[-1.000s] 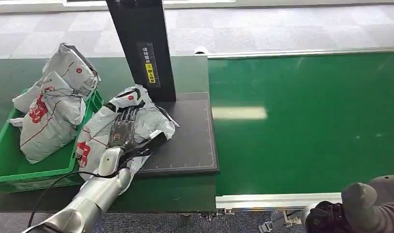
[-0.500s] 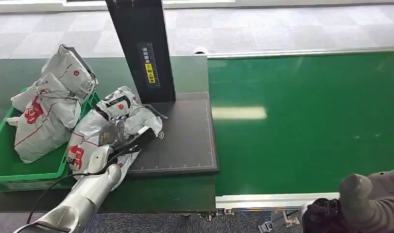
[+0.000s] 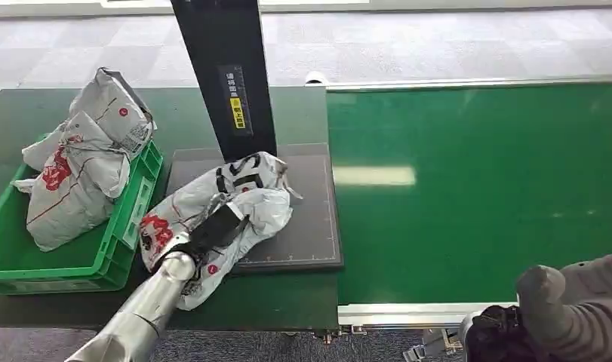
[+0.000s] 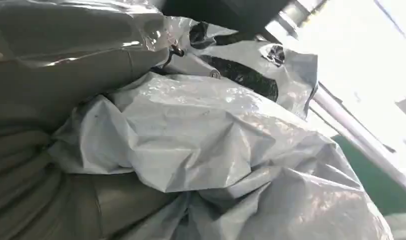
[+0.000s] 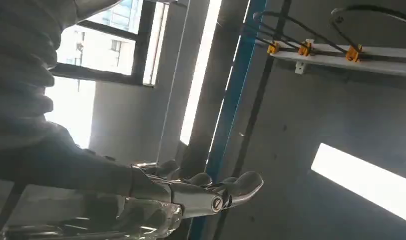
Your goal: Moved the parcel from conveyor to table for the left to box.
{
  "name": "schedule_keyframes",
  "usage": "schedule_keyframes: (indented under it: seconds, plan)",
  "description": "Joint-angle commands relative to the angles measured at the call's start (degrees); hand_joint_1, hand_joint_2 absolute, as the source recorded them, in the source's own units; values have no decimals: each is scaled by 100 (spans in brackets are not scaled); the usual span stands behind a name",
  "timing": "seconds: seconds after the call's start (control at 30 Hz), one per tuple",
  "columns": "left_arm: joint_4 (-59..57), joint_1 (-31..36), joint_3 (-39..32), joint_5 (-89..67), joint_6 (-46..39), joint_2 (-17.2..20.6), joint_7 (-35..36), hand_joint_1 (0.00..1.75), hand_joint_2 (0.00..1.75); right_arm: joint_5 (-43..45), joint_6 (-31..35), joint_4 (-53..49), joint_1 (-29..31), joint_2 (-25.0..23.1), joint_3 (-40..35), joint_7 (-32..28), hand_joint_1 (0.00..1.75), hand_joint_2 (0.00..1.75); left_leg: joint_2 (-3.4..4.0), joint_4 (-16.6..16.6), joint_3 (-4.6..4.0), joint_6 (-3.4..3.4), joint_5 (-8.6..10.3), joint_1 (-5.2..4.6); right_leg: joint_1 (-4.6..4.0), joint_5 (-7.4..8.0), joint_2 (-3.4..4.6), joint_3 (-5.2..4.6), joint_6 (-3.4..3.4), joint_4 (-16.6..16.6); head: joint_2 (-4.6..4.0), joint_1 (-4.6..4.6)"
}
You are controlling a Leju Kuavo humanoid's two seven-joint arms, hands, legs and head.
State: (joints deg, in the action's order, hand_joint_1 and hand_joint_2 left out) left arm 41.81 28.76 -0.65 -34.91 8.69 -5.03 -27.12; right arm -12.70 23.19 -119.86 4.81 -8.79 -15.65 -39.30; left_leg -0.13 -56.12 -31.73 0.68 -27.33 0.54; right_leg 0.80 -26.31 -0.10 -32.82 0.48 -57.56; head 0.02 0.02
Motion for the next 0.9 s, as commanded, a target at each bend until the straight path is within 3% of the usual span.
schedule_keyframes:
  seconds: [0.03,0.13,0.2,0.27,0.33,0.4,0.43,0.5,0.57,0.67,0.9]
  plan:
    - [4342,-1327,2433,2300,2374,634,-984,175,175,133,-192,463,216,68,239,-70,0,175,20,-5,-15,-3,-5,4,-5,5,17,-15,-2,3,2,-2]
    - [5597,-1451,2371,3466,2657,835,-1276,175,175,170,-115,346,119,136,324,-70,0,175,15,-13,-30,0,-8,8,-9,1,12,-29,-5,-3,0,-2]
    - [6089,-1458,1884,4394,2602,683,-1288,175,175,182,-21,249,57,172,346,-70,0,175,22,-13,-34,2,-10,11,-12,2,19,-37,-7,-3,2,-4]
    - [6266,-1349,1099,4568,1669,414,-1161,175,175,137,113,150,-18,189,334,-70,0,175,16,-9,-38,1,-6,10,-11,3,14,-42,-5,-1,2,-7]
    - [6067,-853,226,5185,935,238,-711,175,175,121,111,110,-59,193,269,-70,0,175,16,-14,-41,1,-7,16,-17,3,13,-44,-8,-3,2,-7]
    - [5570,-291,-672,4488,-627,268,-454,175,175,156,35,154,-61,184,175,-70,0,175,14,-15,-47,1,-1,16,-18,5,9,-49,-8,-7,2,-4]
    - [5172,-36,-917,4574,-671,469,-413,175,175,142,54,185,-41,174,153,-70,0,175,14,-14,-46,2,2,18,-20,7,8,-49,-9,-8,2,-4]
    - [5172,-36,-917,4574,-671,469,-413,175,175,142,54,185,-41,174,153,-70,0,175,19,-6,-36,6,8,17,-19,11,13,-41,-11,-2,2,-2]
    - [3921,593,-1484,3738,-2180,828,-251,175,175,256,-96,345,26,195,102,-70,0,175,20,2,-22,7,11,11,-14,13,13,-33,-19,0,0,-4]
    - [1926,1619,-1795,2467,-3487,1550,-384,175,175,330,-114,468,63,250,-1,-70,0,175,9,3,-17,11,20,11,-15,13,0,-26,-24,-3,0,-4]
    - [1819,1670,-1818,2458,-3465,1509,-519,175,175,343,-78,459,56,279,-28,-70,0,175,29,8,-16,6,22,17,-22,22,17,-30,-30,5,2,-2]
